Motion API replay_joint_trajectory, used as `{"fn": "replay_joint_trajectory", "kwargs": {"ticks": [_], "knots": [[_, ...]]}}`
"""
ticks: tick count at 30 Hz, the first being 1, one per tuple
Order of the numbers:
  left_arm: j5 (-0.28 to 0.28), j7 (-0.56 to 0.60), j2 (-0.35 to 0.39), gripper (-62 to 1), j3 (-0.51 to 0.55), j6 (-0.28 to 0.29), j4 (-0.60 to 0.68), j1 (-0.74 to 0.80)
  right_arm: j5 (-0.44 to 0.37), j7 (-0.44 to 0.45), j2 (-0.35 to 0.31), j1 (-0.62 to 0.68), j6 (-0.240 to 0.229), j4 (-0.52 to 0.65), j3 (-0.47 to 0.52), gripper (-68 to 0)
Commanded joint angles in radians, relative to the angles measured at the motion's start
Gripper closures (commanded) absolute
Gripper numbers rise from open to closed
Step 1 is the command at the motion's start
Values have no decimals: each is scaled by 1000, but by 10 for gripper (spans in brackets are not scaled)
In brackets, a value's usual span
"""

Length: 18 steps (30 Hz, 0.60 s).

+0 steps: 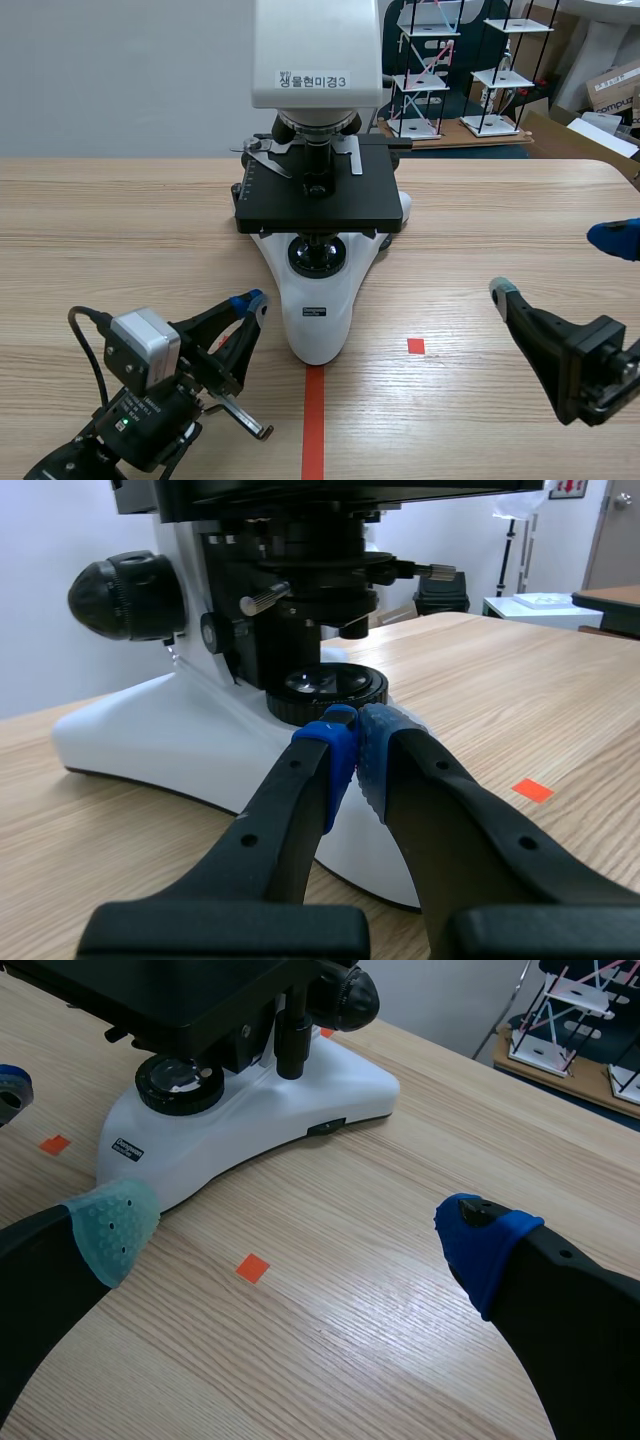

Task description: Point at the diaphragm

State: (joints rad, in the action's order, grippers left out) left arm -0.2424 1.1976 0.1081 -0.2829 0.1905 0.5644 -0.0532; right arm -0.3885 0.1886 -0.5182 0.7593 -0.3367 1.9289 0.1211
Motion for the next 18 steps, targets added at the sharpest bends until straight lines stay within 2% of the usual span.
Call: {"fn": "replay_joint_trajectory", "kwargs": {"ticks": [1, 5, 18], "knots": [[-7, 16, 6, -19, 3, 1, 13, -25, -8, 11, -5, -11, 0, 4, 2, -604], [-10, 18, 6, -19, 3, -16, 13, -43, -8, 11, -5, -11, 0, 4, 2, -604], [-11, 17, 6, -19, 2, -18, 13, -63, -7, 12, -5, -11, 1, 4, 2, -604]]}}
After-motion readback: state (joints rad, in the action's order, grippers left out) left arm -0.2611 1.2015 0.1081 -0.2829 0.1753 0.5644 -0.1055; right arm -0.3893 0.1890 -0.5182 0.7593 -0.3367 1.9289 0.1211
